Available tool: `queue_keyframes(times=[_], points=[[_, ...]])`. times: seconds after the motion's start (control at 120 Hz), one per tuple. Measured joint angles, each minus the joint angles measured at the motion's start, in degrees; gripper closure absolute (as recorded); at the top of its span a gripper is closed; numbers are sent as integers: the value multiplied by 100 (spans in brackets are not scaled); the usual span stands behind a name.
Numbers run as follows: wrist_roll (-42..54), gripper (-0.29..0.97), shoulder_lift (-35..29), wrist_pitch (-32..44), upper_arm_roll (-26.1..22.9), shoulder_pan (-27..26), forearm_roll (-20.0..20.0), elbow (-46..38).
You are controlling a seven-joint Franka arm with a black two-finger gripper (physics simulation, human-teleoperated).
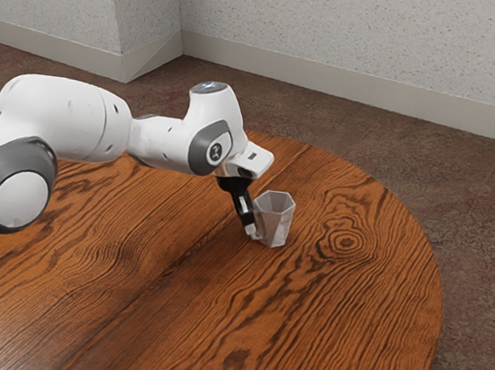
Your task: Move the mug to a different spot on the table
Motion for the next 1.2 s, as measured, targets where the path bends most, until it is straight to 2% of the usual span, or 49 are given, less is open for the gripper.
queue_keyframes(times=[0.15, 0.333, 0.667, 0.9, 1.2], points=[[24, 61, -95, 27, -7, 8, -12, 2], [344, 66, -365, 58, -2, 32, -577, -103], [1164, 75, -1363, 504, 8, 196, -781, -1523], [1857, 71, -1731, 928, 9, 247, -861, -2152], [3132, 68, -2219, 1178, 6, 473, -1712, -2915]])
